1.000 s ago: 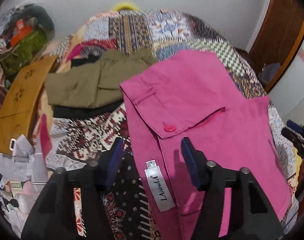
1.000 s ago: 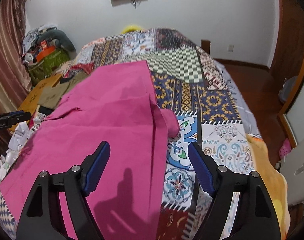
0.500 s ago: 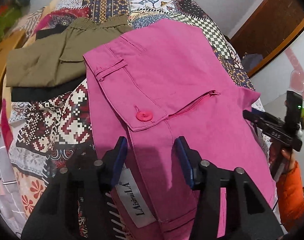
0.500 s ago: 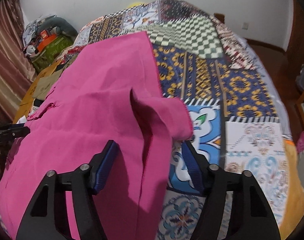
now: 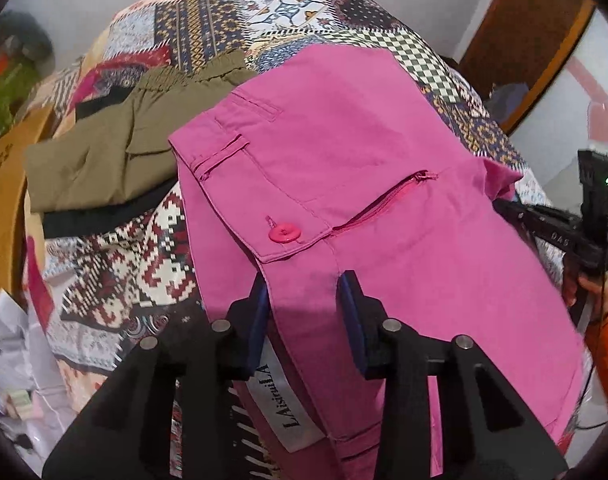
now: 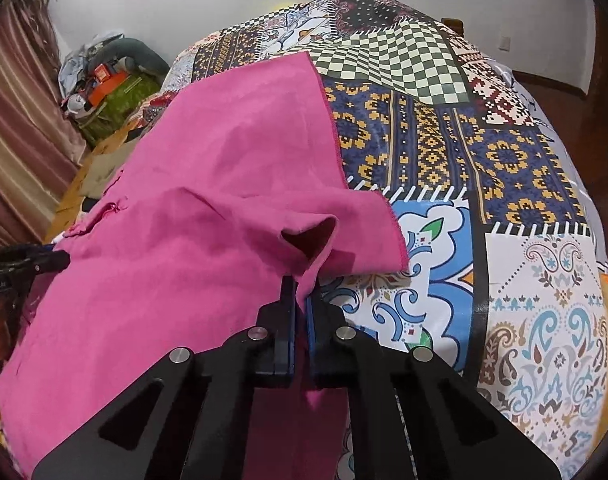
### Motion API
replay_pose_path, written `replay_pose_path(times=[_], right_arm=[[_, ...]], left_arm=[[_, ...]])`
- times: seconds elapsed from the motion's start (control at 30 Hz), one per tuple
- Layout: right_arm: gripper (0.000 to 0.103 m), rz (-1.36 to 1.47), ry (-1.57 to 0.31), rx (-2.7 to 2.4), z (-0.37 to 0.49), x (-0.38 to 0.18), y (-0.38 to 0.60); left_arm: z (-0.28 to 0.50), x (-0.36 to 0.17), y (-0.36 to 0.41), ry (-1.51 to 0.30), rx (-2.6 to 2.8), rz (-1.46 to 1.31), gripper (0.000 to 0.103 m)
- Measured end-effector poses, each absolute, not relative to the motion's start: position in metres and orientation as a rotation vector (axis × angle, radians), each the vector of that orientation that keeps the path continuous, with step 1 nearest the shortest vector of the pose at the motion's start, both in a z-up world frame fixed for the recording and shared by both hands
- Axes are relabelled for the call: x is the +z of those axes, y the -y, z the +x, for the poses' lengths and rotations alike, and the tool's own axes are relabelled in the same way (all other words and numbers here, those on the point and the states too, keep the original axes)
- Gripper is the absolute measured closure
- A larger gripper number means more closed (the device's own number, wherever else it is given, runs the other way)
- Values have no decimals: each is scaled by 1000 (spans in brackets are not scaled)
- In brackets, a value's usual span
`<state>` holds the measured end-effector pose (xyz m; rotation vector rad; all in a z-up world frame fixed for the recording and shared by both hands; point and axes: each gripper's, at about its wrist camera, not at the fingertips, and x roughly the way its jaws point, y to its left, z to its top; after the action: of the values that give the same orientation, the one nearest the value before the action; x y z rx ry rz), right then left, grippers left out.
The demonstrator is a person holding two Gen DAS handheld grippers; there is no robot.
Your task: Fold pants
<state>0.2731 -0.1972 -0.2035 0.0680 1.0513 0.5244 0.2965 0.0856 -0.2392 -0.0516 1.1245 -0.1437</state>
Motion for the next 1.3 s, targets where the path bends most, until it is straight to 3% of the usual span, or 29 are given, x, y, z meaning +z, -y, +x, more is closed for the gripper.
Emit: replay_pose_path(times=[0.67,0.93,1.03,1.2,1.3], right_arm=[[100,141,-1071,404,252,-193,222],[99,59,-966,382,259,-156,222],[91,82,-944,378,268,-148,223],[57,95,-922,374,287,-146,217],[53,71,-927,377,293,-152,209]], left_arm=[[300,-241,-113,-1118,-76,-2,67],[308,-219,-130,-1064,-25,-57,67],[320,-217,-131,-1065,-26,-85,67],[343,-226,-128,-1098,-27,-127,65],[354,-236,-126,-1132,-43,-157,65]])
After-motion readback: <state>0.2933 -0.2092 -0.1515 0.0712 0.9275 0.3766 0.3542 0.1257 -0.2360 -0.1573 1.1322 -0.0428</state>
